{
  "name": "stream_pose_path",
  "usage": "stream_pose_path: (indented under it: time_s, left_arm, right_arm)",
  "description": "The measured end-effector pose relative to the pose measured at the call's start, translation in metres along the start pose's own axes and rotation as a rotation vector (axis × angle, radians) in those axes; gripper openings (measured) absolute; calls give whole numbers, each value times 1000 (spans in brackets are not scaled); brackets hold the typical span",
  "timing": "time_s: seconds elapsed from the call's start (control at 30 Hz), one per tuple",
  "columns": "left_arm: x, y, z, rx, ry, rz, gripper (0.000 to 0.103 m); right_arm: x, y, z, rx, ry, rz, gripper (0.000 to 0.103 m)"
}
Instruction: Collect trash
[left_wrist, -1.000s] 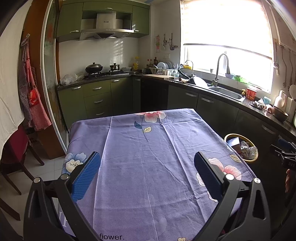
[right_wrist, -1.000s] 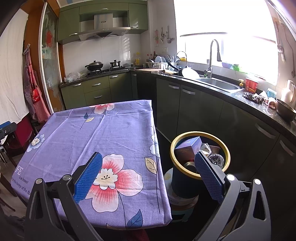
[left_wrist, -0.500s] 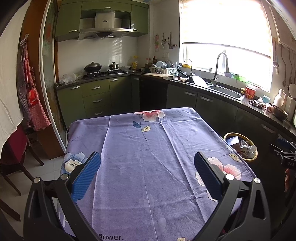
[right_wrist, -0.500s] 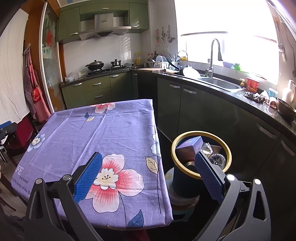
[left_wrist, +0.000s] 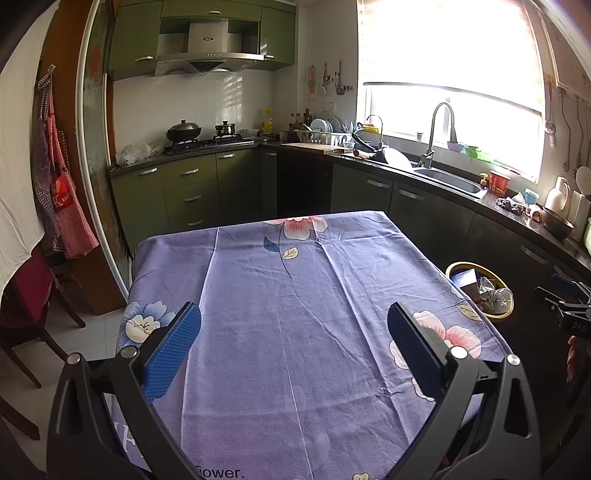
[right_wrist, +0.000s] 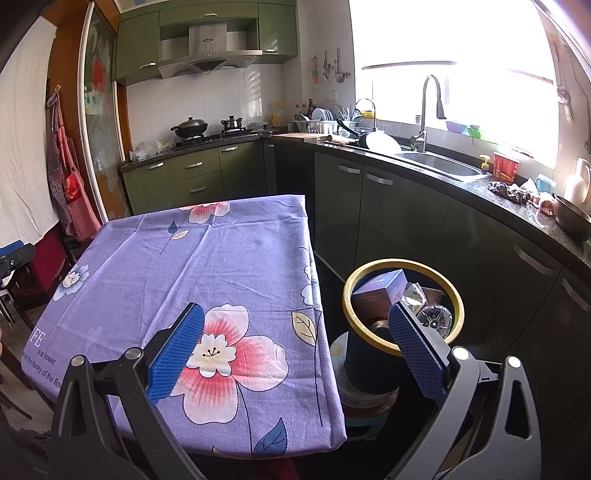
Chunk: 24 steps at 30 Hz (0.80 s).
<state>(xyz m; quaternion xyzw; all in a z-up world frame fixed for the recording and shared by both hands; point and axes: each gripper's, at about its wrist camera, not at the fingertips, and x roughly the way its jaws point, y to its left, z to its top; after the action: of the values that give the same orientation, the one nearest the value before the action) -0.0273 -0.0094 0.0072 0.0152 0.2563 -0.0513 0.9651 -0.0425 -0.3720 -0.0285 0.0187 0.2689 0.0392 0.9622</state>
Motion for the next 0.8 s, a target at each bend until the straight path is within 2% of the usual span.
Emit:
stream_pose_path:
  time_s: [0.8]
  left_arm:
    - [8,3,-1,-13,-5,3,96]
  right_arm:
    - [1,1,-1,0,5,-1,98]
